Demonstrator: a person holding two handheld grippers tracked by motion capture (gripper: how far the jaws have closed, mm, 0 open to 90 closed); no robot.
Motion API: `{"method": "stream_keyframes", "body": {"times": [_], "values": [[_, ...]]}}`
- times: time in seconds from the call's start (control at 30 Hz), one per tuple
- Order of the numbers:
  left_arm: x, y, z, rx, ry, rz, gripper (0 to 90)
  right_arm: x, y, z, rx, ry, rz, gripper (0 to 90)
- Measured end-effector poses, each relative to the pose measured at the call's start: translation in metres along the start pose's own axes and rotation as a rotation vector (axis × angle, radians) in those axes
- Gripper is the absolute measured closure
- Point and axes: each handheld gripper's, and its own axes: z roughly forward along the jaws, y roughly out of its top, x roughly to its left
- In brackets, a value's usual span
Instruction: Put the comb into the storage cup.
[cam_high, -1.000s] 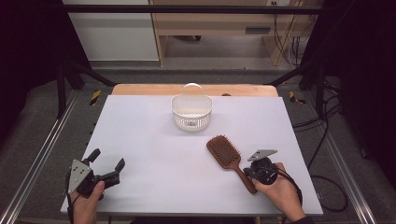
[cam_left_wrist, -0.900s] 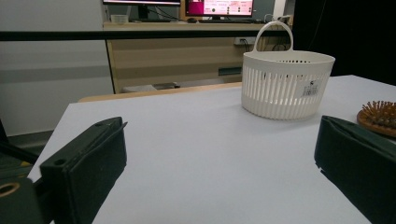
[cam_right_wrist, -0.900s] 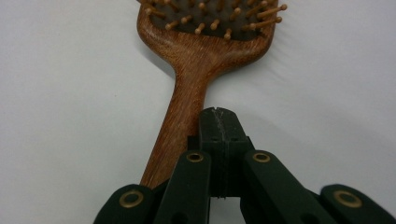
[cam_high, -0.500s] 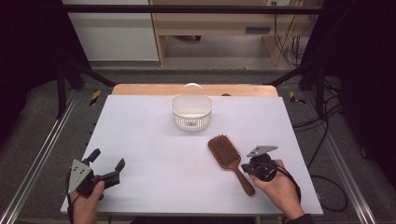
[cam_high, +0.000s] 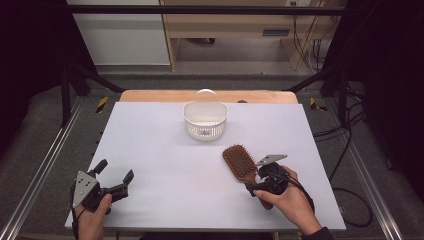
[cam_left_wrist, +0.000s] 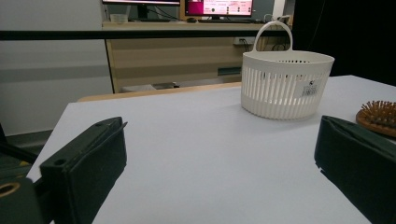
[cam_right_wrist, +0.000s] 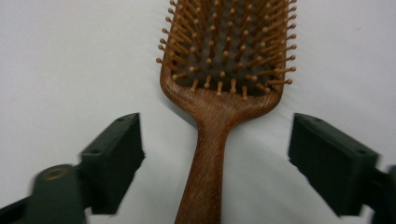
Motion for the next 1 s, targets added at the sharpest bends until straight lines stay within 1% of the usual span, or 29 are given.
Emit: {"method": "stream_keyframes", "body": {"times": [0.1, 0.13, 0.17, 0.23, 0.3, 0.33, 0.37, 0.4, 0.43, 0.47, 0.5, 0.53, 0.57, 0.7, 0.77, 0.8, 0.83, 0.87, 0.9, 0.93, 0.97, 1.0], "values": [[0.0, 0.0, 0.0, 0.001, -0.003, 0.0, 2.4, 0.001, -0.001, 0.006, 0.03, -0.006, 0.01, 8.1], [0.0, 0.0, 0.0, 0.001, -0.003, 0.0, 2.4, 0.001, -0.001, 0.006, 0.03, -0.006, 0.01, 8.1], [0.0, 0.0, 0.0, 0.0, -0.004, 0.002, 2.4, 0.001, -0.003, 0.01, 0.049, -0.005, 0.009, 7.5], [-0.001, 0.0, 0.0, 0.001, -0.003, 0.002, 2.4, 0.002, -0.003, 0.011, 0.052, -0.004, 0.013, 7.9], [-0.001, 0.0, 0.001, 0.001, -0.003, 0.002, 2.4, 0.002, -0.004, 0.013, 0.059, -0.003, 0.003, 7.8], [-0.001, 0.0, 0.0, 0.0, -0.003, 0.001, 2.4, 0.002, -0.004, 0.014, 0.07, -0.006, 0.006, 10.1], [-0.001, 0.0, 0.0, 0.0, -0.003, 0.001, 2.4, 0.002, -0.004, 0.014, 0.07, -0.006, 0.006, 10.1], [-0.001, 0.0, 0.001, 0.001, -0.003, 0.001, 2.4, 0.002, -0.003, 0.015, 0.079, -0.004, 0.019, 12.7], [-0.001, 0.0, 0.001, 0.002, -0.003, 0.002, 2.4, 0.002, -0.003, 0.015, 0.079, -0.004, 0.018, 14.0], [-0.001, 0.0, 0.001, 0.002, -0.004, 0.002, 2.4, 0.002, -0.002, 0.015, 0.082, -0.003, 0.015, 17.3], [-0.001, 0.0, 0.001, 0.002, -0.004, 0.002, 2.4, 0.002, -0.002, 0.015, 0.082, -0.003, 0.015, 17.3], [-0.001, 0.0, 0.001, 0.002, -0.004, 0.003, 2.4, 0.002, -0.001, 0.016, 0.087, -0.005, 0.015, 22.2], [-0.001, 0.0, 0.001, 0.002, -0.004, 0.003, 2.4, 0.002, -0.001, 0.016, 0.091, -0.006, 0.021, 25.1], [-0.001, 0.0, 0.001, 0.003, -0.004, 0.003, 2.4, 0.002, 0.001, 0.017, 0.098, -0.007, 0.02, 33.5], [-0.001, 0.0, 0.001, 0.002, -0.004, 0.002, 2.4, 0.002, 0.002, 0.017, 0.102, -0.006, 0.019, 35.2], [-0.001, 0.0, 0.001, 0.002, -0.004, 0.002, 2.4, 0.002, 0.002, 0.019, 0.113, -0.007, 0.013, 38.9], [-0.001, 0.0, 0.001, 0.002, -0.004, 0.003, 2.4, 0.002, 0.002, 0.019, 0.113, -0.007, 0.013, 38.9], [-0.001, 0.0, 0.001, 0.002, -0.003, 0.002, 2.4, 0.002, 0.003, 0.02, 0.125, -0.009, 0.016, 41.3], [-0.001, 0.0, 0.001, 0.002, -0.003, 0.002, 2.4, 0.002, 0.003, 0.021, 0.125, -0.009, 0.01, 42.6], [-0.001, 0.0, 0.001, 0.002, -0.003, 0.001, 2.4, 0.003, 0.004, 0.021, 0.132, -0.007, 0.017, 44.6], [-0.001, 0.0, 0.001, 0.002, -0.003, 0.001, 2.4, 0.003, 0.004, 0.021, 0.132, -0.007, 0.017, 44.6], [-0.001, 0.0, 0.001, 0.002, -0.003, 0.002, 2.4, 0.003, 0.005, 0.023, 0.145, -0.015, 0.016, 46.8]]}}
